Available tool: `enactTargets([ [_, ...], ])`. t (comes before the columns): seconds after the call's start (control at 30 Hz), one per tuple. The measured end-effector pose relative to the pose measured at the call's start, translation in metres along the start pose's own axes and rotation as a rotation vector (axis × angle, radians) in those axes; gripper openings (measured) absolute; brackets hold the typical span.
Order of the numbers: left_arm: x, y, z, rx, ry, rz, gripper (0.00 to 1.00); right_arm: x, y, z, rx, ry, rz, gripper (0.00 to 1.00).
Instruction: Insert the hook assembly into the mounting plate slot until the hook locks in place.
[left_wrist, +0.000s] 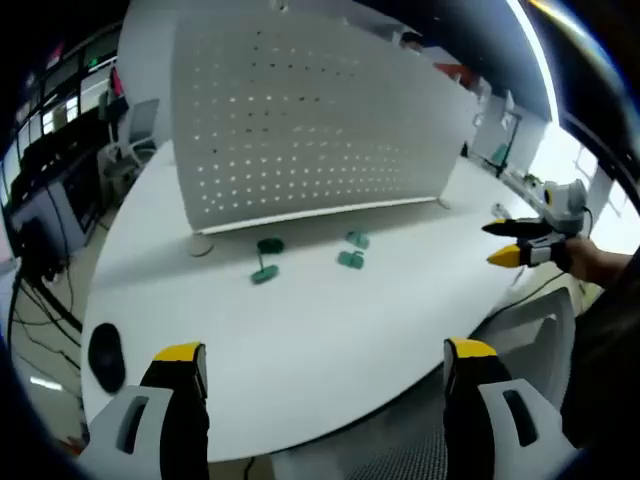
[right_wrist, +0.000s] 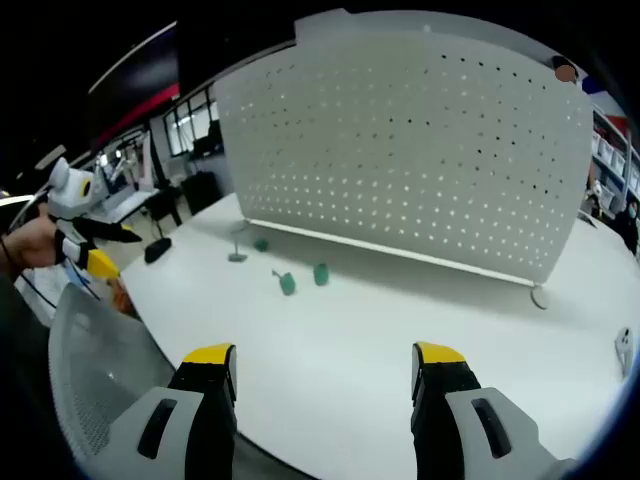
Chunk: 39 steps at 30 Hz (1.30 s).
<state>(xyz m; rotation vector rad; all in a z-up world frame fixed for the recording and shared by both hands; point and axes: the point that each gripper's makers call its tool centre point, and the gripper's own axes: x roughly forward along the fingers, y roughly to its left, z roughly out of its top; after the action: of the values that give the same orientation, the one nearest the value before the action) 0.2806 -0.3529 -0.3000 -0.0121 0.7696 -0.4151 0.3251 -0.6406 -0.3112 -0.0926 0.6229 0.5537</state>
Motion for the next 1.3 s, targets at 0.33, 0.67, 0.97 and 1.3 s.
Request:
enactTargets([
  [0.33,-0.002,0.000,-0.007,-0.044,0.012,-0.006,0.99,-0.003,0.004,-0.010,0.011,0.012,0.000,0.72],
  [0.67,0.002,-0.001,-0.001,-0.039,0.008,-0.025,0.98,-0.004,0.001,-0.006,0.023,-0.002,-0.019,0.72],
  [0.97,0.003,-0.002,0.003,-0.039,-0.004,-0.036,0.98,-0.007,0.001,-0.005,0.039,-0.022,-0.029,0.73],
  [1.3,0.002,0.000,-0.004,-0.047,0.009,-0.035,0.98,-0.004,0.004,-0.001,0.019,-0.023,-0.018,0.73],
])
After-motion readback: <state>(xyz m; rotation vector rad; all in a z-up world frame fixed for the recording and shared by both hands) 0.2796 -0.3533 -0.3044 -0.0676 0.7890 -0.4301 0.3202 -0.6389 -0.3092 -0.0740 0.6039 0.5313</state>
